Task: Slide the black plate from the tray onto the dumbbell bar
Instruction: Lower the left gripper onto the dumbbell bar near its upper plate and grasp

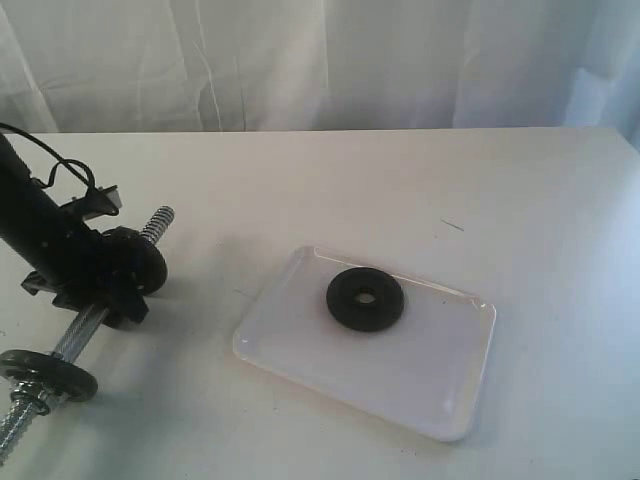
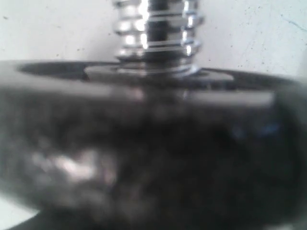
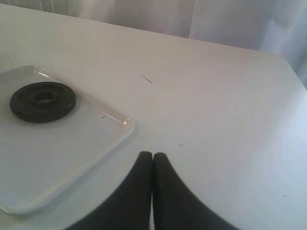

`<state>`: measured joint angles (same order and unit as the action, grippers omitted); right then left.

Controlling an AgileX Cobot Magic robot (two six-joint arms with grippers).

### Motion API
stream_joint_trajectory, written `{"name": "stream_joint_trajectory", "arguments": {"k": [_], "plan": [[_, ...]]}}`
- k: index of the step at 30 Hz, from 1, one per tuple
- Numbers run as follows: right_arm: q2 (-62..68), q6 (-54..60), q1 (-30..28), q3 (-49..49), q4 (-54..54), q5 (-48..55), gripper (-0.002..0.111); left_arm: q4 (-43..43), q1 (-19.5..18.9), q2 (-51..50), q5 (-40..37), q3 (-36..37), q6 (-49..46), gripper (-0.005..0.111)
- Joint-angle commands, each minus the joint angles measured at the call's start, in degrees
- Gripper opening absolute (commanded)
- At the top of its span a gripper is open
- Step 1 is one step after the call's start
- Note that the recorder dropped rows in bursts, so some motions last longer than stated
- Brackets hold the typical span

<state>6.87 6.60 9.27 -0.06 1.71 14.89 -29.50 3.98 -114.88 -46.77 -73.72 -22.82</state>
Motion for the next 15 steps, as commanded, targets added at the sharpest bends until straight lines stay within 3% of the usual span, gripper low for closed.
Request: {"name": "stream_joint_trajectory", "arguments": {"k": [1,5,10,15], "plan": [[-0.16,0.19,-0.20,0.06,0.26,-0.39,0.000,-0.85,0.20,-0.12,-1.21,0.36,-0.08,0.034],[-0.16,0.19,-0.20,0.06,0.14,-0.39,0.000,-0.85,0.20,-0.12,-1.30,0.36,-0.20,0.003],[-0.16,0.19,-0.20,0.06,0.14,-0.39,0.000,-3.69,0.20,0.25,-1.62,0.36,-6.67,0.000],[-0.16,0.19,-0.20,0.06,0.14,-0.39,0.000,-13.46,0.20,2.95,-2.85,0.36,-17.20,0.000]]}}
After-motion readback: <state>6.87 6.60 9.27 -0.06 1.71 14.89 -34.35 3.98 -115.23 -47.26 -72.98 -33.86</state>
